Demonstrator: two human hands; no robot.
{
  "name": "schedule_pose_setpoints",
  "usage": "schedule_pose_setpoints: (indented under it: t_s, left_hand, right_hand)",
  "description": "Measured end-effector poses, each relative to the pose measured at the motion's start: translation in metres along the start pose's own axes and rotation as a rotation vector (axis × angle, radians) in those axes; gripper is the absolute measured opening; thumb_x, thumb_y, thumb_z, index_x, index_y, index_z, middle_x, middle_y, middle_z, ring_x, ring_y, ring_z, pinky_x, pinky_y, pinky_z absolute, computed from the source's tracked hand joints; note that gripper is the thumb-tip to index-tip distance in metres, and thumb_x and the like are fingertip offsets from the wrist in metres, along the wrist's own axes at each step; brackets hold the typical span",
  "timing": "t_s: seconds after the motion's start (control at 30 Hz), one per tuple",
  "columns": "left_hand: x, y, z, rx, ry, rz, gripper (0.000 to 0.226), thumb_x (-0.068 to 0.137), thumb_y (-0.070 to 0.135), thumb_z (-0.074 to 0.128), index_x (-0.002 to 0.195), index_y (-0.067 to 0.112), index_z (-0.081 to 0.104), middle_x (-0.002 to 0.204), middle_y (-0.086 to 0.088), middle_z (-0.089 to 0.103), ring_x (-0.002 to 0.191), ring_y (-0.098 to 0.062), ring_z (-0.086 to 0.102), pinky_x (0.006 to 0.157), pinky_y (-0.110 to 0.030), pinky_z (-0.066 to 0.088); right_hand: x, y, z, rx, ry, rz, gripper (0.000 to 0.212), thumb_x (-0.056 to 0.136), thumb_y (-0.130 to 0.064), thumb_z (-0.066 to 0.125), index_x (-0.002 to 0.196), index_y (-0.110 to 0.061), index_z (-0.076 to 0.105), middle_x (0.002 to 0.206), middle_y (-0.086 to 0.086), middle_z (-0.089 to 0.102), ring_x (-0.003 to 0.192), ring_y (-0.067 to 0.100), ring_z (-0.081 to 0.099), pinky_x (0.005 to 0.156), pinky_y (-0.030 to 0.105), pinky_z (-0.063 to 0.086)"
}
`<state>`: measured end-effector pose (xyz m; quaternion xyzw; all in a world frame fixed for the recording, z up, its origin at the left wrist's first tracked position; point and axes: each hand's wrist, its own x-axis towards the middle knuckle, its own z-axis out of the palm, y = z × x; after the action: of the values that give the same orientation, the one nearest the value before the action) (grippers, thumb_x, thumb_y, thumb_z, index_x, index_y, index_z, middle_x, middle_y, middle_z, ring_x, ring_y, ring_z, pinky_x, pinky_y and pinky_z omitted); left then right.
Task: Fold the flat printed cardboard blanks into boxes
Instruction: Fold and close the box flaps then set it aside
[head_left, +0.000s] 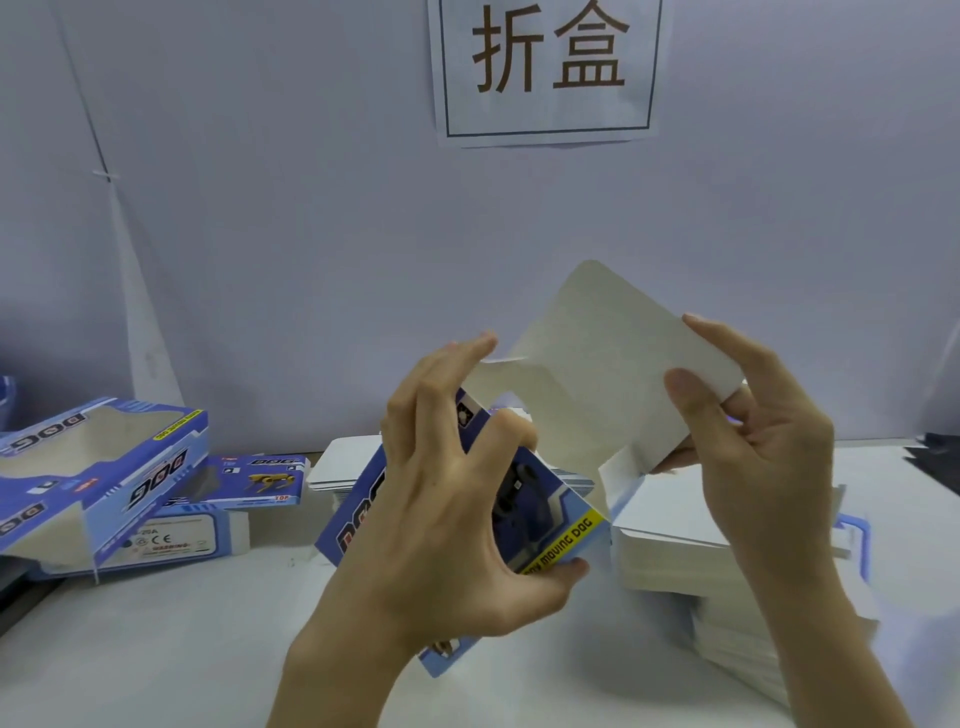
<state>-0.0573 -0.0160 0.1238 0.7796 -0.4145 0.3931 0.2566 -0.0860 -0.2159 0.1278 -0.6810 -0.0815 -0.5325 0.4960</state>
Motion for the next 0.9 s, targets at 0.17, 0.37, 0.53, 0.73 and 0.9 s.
schedule_pose_setpoints:
  t_s: [0.17, 0.37, 0.53, 0.73, 0.9]
  left_hand:
    - [0.001, 0.001, -0.003, -0.021, -0.007, 0.016, 0.067, 0.052, 0.063, 0.073, 0.099, 0.023, 0.046, 0.139, -0.001, 0.031, 0.137, -0.018, 0.018, 0.104, -0.029, 0.03]
    - [0.001, 0.003, -0.005, -0.044, -0.01, 0.029, 0.068, 0.052, 0.062, 0.073, 0.099, 0.022, 0.045, 0.136, 0.0, 0.033, 0.137, -0.02, 0.021, 0.104, -0.028, 0.028]
    - [0.001, 0.005, -0.004, -0.043, -0.009, 0.06, 0.065, 0.053, 0.06, 0.074, 0.097, 0.018, 0.051, 0.135, -0.003, 0.035, 0.137, -0.022, 0.022, 0.106, -0.031, 0.028]
    - [0.001, 0.013, 0.006, -0.045, -0.011, 0.136, 0.065, 0.052, 0.052, 0.079, 0.099, 0.022, 0.045, 0.138, -0.004, 0.036, 0.141, -0.024, 0.02, 0.108, -0.04, 0.03]
    - [0.001, 0.009, 0.008, -0.006, -0.024, 0.121, 0.063, 0.053, 0.051, 0.078, 0.098, 0.023, 0.044, 0.139, -0.007, 0.039, 0.14, -0.024, 0.021, 0.104, -0.046, 0.036]
  right_hand:
    - [-0.001, 0.0, 0.0, -0.007, 0.028, -0.041, 0.035, 0.093, -0.008, 0.062, 0.112, -0.037, 0.066, 0.072, -0.005, 0.069, 0.052, 0.013, 0.066, 0.042, 0.023, 0.053]
    - [-0.003, -0.001, 0.0, -0.11, 0.047, -0.143, 0.032, 0.093, -0.012, 0.059, 0.1, -0.042, 0.066, 0.077, -0.019, 0.065, 0.049, 0.02, 0.044, 0.044, 0.02, 0.036]
    - [0.0, -0.008, -0.007, 0.095, 0.04, -0.087, 0.023, 0.087, -0.021, 0.059, 0.086, -0.04, 0.071, 0.07, -0.009, 0.067, 0.052, 0.009, 0.04, 0.049, 0.014, 0.033]
    - [0.011, -0.014, -0.015, 0.433, 0.066, 0.356, 0.021, 0.091, -0.032, 0.059, 0.078, -0.026, 0.074, 0.074, -0.009, 0.07, 0.063, 0.006, 0.059, 0.054, 0.015, 0.045]
    - [0.011, -0.017, -0.009, 0.587, -0.108, 0.718, 0.033, 0.073, -0.043, 0.062, 0.087, -0.015, 0.075, 0.085, 0.0, 0.071, 0.079, 0.013, 0.067, 0.065, 0.026, 0.057]
